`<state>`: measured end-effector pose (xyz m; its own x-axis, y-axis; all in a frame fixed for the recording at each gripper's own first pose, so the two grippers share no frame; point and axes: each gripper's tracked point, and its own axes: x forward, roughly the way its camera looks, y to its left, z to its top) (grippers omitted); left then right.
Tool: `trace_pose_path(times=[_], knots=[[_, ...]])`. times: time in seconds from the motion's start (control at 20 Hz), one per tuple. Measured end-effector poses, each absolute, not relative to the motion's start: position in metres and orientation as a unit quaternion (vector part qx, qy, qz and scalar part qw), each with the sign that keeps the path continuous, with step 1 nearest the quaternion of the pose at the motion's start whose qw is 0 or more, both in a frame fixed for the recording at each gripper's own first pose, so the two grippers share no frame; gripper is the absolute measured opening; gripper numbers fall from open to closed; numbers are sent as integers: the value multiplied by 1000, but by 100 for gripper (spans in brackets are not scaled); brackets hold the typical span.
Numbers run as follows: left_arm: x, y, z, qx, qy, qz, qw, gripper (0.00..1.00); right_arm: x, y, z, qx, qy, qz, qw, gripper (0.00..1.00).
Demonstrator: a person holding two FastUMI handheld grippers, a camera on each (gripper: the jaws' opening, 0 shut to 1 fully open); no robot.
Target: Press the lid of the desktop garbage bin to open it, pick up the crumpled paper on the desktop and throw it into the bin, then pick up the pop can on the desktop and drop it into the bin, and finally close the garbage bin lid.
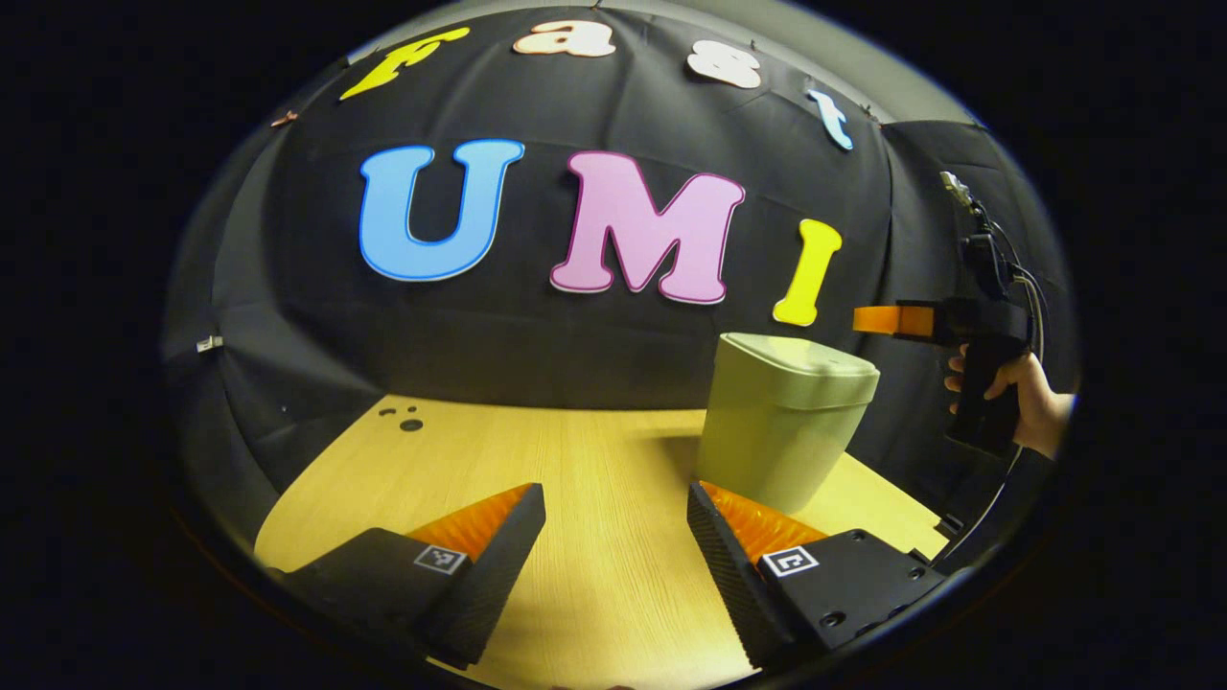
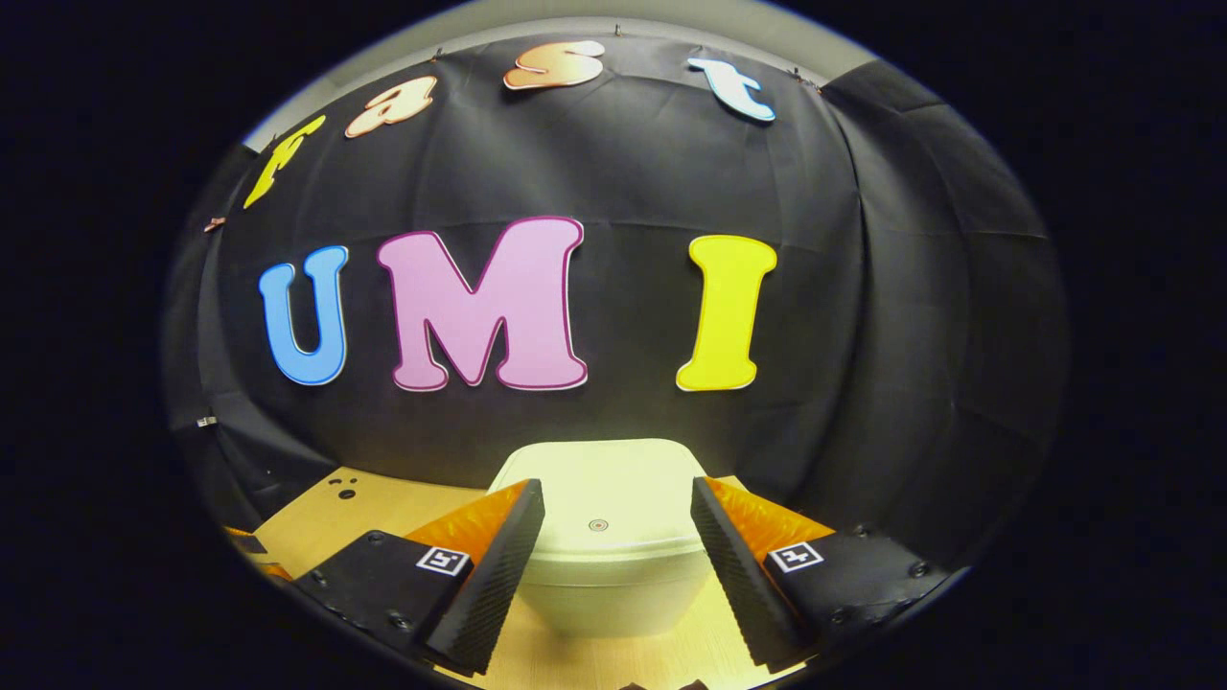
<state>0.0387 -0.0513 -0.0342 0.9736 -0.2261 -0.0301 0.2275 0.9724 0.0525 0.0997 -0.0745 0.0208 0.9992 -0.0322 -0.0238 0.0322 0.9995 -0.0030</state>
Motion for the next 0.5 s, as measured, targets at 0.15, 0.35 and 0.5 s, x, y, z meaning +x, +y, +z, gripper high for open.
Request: trace_pose_path(times=[0.15,0.35,0.5], knots=[[34,-64,-31,37,0,-121,992,96,75,-59,11,-18,14,-7,1000,97],[26,-65,-42,45,12,-120,992,96,50,-21,-5,-13,14,37,999,97],[17,-64,-49,50,23,-122,991,96,35,4,-38,-20,45,72,996,97]])
